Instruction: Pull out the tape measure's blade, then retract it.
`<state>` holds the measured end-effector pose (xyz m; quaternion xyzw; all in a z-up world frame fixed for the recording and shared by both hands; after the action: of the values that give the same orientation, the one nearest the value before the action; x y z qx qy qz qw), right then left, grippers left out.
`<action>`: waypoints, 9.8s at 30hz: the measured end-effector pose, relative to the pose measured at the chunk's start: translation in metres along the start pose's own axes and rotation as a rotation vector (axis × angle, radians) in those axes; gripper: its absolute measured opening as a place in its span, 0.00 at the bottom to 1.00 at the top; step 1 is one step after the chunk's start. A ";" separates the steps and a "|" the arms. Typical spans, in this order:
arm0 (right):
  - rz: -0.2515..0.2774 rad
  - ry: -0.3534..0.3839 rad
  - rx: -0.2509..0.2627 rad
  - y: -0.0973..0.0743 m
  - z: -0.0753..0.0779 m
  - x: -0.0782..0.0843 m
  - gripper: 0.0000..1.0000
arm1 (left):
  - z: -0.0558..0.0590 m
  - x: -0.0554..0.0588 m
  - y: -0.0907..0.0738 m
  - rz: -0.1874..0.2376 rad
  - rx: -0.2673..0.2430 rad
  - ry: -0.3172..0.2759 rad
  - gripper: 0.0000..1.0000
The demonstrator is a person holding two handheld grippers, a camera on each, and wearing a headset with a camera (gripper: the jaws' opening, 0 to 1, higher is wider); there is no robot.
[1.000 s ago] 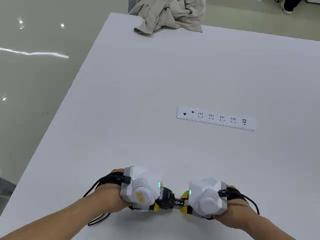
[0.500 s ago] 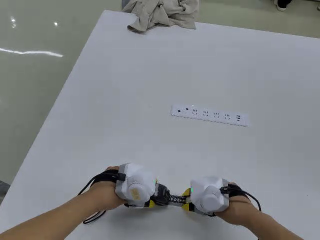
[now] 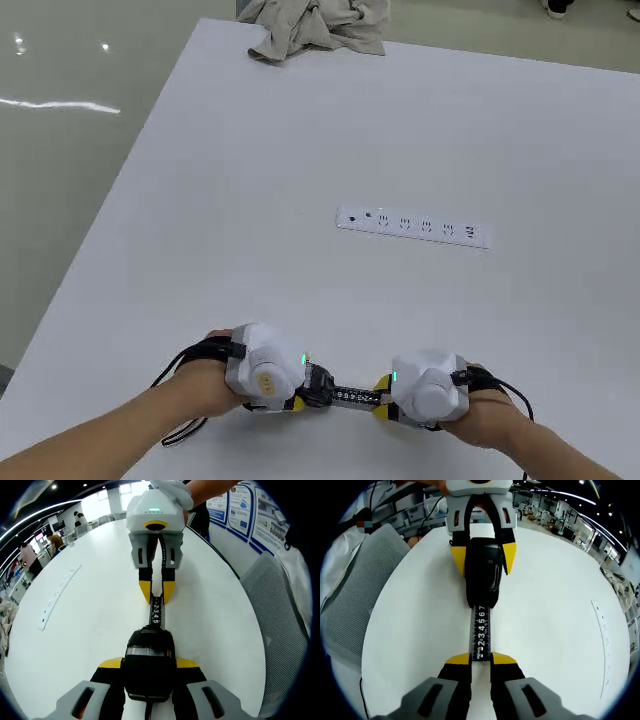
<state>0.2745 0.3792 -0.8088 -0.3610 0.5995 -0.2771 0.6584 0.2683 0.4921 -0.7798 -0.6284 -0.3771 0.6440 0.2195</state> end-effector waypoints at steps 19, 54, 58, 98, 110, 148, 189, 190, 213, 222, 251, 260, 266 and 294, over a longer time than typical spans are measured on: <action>-0.024 0.027 0.015 -0.020 -0.002 0.028 0.13 | 0.000 0.000 0.000 -0.013 0.005 0.003 0.33; -0.086 0.064 0.041 -0.058 -0.004 0.079 0.12 | 0.000 0.000 0.001 -0.028 0.005 0.006 0.33; -0.089 0.068 0.045 -0.062 -0.004 0.082 0.12 | 0.000 0.000 0.001 -0.029 0.003 0.007 0.33; -0.158 0.088 0.063 -0.095 -0.005 0.126 0.12 | 0.000 0.001 0.002 -0.041 0.004 0.009 0.33; -0.166 0.082 0.071 -0.096 -0.006 0.127 0.13 | 0.001 0.000 0.003 -0.044 0.004 0.017 0.34; -0.221 -0.011 0.097 -0.095 -0.006 0.126 0.16 | 0.000 0.002 0.006 -0.067 -0.030 0.002 0.37; -0.111 0.262 0.280 -0.097 -0.017 0.121 0.41 | 0.017 0.039 -0.026 0.038 -0.242 -0.330 0.70; -0.105 0.284 0.285 -0.096 -0.019 0.121 0.44 | 0.018 0.040 -0.027 0.041 -0.246 -0.337 0.71; 0.065 0.531 0.496 -0.118 -0.022 0.116 0.60 | 0.031 0.044 -0.048 0.147 -0.379 -0.538 0.83; 0.119 0.607 0.554 -0.123 -0.030 0.114 0.65 | 0.035 0.047 -0.056 0.185 -0.432 -0.617 0.90; 0.254 0.778 0.741 -0.146 -0.072 0.102 0.76 | 0.058 0.034 -0.092 0.307 -0.611 -0.757 0.96; 0.282 0.788 0.780 -0.158 -0.080 0.092 0.79 | 0.069 0.038 -0.103 0.327 -0.637 -0.777 0.98; 0.301 0.792 0.799 -0.164 -0.086 0.085 0.82 | 0.077 0.035 -0.110 0.330 -0.642 -0.774 1.00; 0.311 0.766 0.788 -0.173 -0.131 0.061 0.93 | 0.103 0.042 -0.130 0.312 -0.638 -0.791 1.00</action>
<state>0.1647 0.2106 -0.7072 0.1305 0.6930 -0.4907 0.5119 0.1385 0.5825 -0.7154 -0.4215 -0.5101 0.7103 -0.2399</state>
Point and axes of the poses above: the centre of the closed fingertips' face, and the gripper's own axes: y roughly forward along the fingers, z roughly to its right, x roughly out of its underside, the point moved 2 cm from there along -y, roughly backward along the fingers, and after that the axes turned 5 degrees about z, right-handed, at the moved point
